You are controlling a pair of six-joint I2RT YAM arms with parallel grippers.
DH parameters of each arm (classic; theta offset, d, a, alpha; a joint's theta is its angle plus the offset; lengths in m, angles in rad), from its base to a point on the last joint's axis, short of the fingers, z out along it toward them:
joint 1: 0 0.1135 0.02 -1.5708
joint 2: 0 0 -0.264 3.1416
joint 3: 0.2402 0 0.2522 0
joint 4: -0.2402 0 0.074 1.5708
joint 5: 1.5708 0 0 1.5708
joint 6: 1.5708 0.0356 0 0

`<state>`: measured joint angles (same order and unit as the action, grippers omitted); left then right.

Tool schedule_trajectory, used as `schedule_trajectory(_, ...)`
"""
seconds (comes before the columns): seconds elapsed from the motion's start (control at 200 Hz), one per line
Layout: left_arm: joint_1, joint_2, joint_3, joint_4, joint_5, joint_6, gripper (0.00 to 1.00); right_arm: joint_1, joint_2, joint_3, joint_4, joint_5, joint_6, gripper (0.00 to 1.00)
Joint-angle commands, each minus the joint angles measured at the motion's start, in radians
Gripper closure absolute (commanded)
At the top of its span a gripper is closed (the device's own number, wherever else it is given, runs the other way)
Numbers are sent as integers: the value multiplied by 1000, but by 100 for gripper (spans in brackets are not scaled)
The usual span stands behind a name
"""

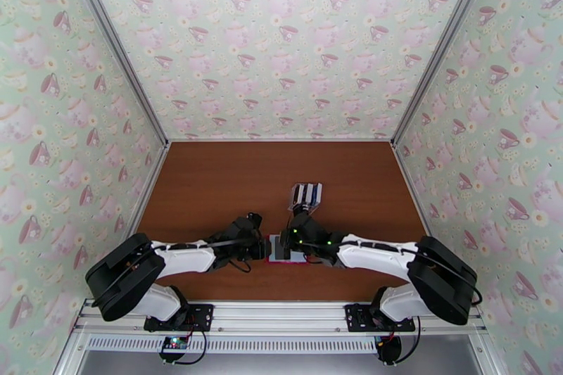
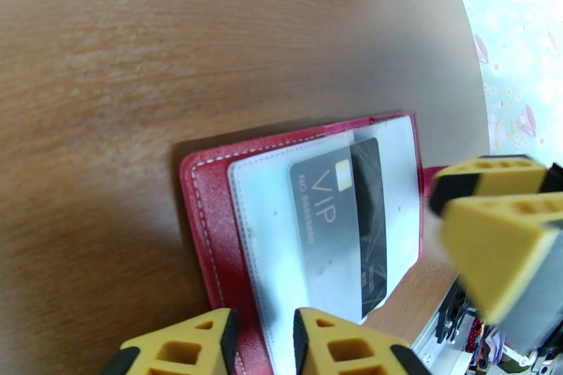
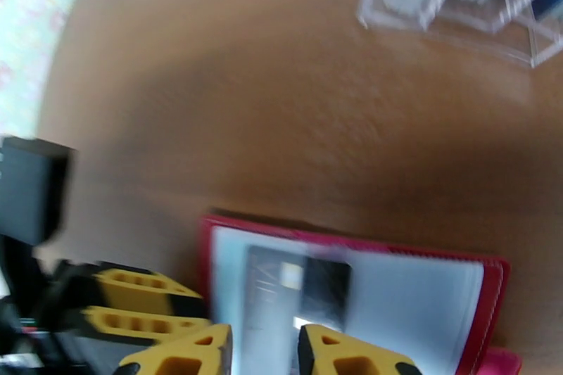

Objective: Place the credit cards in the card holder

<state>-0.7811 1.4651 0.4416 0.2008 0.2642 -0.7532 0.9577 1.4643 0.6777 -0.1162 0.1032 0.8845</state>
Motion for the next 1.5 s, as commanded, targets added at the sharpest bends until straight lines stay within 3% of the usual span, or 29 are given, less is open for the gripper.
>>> schedule_trajectory(0.0, -11, 4, -41, -112, -5, -12, 72, 31, 23, 56, -125, 93, -22, 66)
schedule_trajectory(1.498, -13, 53, -66, -44, -3, -29, 73, 93, 123, 121, -111, 81, -12, 66)
